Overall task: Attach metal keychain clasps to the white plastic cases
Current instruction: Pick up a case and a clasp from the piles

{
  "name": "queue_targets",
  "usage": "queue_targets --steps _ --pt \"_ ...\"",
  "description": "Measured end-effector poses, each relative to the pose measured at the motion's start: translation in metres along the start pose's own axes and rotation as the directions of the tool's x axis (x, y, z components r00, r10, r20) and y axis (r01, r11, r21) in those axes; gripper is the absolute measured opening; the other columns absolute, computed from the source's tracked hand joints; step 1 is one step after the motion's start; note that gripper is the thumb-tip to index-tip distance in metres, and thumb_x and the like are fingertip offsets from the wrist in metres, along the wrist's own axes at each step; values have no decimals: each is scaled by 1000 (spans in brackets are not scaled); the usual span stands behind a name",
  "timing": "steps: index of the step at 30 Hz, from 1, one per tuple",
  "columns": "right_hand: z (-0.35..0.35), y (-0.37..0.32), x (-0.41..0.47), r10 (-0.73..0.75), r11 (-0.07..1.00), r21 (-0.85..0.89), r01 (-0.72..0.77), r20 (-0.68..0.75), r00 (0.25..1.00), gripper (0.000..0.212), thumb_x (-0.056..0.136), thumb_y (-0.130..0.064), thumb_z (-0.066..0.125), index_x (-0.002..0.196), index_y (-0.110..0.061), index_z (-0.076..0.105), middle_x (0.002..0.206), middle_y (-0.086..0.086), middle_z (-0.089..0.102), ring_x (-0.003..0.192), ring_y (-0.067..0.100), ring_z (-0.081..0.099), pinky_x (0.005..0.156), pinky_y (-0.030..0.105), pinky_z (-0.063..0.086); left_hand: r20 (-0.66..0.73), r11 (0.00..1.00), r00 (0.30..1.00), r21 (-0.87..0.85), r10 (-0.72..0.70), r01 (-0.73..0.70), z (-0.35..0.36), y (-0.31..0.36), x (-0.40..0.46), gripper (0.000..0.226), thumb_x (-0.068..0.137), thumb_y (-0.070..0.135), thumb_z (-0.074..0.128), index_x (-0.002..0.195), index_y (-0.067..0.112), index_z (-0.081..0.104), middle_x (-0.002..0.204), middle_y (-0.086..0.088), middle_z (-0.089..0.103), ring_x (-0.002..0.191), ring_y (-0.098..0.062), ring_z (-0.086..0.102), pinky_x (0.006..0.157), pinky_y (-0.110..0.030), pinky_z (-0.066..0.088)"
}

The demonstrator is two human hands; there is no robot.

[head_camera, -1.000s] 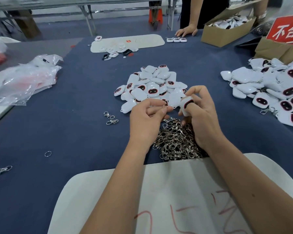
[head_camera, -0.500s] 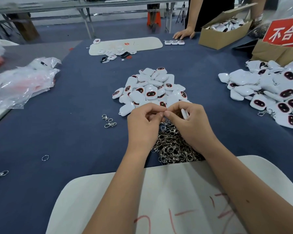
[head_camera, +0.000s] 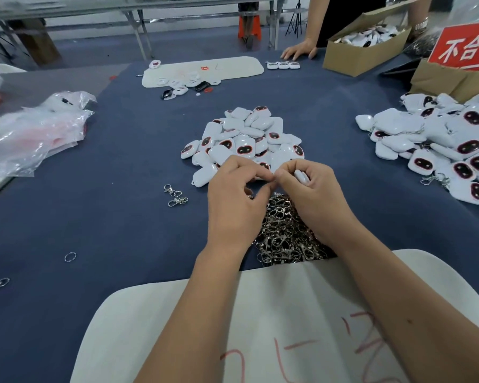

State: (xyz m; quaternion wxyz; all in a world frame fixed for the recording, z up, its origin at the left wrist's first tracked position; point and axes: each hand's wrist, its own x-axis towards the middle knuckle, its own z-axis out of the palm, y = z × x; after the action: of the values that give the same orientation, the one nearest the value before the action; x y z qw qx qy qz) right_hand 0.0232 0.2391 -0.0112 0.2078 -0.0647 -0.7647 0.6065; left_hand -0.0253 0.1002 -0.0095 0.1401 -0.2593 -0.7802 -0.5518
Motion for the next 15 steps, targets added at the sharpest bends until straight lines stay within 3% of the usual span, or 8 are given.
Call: queue_targets --steps 4,7,9,12,15 --pt "-4 1 0 4 1000 29 -5 45 999 23 96 -33 65 80 -17 71 59 -8 53 57 17 36 50 29 29 26 994 998 91 56 -58 0 0 -1 10 84 12 80 84 19 74 90 10 62 85 -10 62 73 -34 55" --pt "-4 1 2 2 997 81 -9 78 997 22 97 -29 66 82 -14 72 60 -13 57 53 2 44 51 16 36 33 991 995 94 93 -96 0 1 -1 9 85 7 76 81 13 70 88 5 64 84 -16 62 72 -43 55" --pt "-5 0 3 7 991 133 -20 93 996 21 97 -27 68 82 -13 73 62 -8 57 53 2 44 50 12 37 24 992 995 76 98 -99 0 2 -2 10 85 5 75 79 11 68 85 3 65 82 -16 62 70 -41 55" --pt "-7 0 3 20 985 168 -36 97 995 17 95 -28 71 82 -18 76 68 8 53 57 14 39 49 20 35 0 997 997 22 80 -80 1 5 -3 12 84 2 75 77 9 68 83 3 65 77 -13 61 65 -27 54" --pt "-7 1 3 21 980 193 -39 96 995 14 96 -23 72 86 -16 77 70 7 58 60 17 39 49 21 34 -23 999 1000 -25 22 -23 2 6 -2 11 82 -1 73 77 8 69 83 2 65 74 -11 61 63 -18 51"
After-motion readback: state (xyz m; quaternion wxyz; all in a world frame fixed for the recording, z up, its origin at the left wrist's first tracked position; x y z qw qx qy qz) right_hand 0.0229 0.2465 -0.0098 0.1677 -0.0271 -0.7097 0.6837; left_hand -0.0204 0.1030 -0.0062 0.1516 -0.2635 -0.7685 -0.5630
